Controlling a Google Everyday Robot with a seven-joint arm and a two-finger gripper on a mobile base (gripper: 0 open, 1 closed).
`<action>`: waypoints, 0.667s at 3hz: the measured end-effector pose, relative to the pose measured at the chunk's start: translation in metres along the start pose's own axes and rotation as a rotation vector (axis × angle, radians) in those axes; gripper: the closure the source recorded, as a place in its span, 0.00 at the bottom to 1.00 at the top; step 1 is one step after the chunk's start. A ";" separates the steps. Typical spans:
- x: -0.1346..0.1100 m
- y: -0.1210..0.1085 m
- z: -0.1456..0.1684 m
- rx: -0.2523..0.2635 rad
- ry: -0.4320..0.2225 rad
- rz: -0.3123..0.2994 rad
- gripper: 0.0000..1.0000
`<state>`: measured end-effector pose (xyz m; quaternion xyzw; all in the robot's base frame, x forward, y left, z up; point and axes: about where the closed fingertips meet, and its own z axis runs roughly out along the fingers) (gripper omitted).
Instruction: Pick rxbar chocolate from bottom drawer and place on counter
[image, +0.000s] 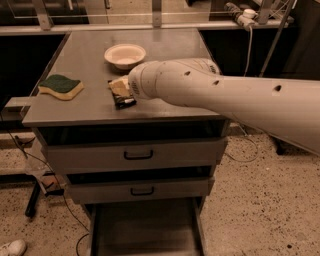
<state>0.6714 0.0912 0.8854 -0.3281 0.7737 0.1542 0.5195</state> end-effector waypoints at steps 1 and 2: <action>0.000 0.000 0.000 0.000 0.000 0.000 0.00; 0.000 0.000 0.000 0.000 0.000 0.000 0.00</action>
Offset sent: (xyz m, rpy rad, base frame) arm 0.0000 0.0000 0.0000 0.0000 0.0000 0.0000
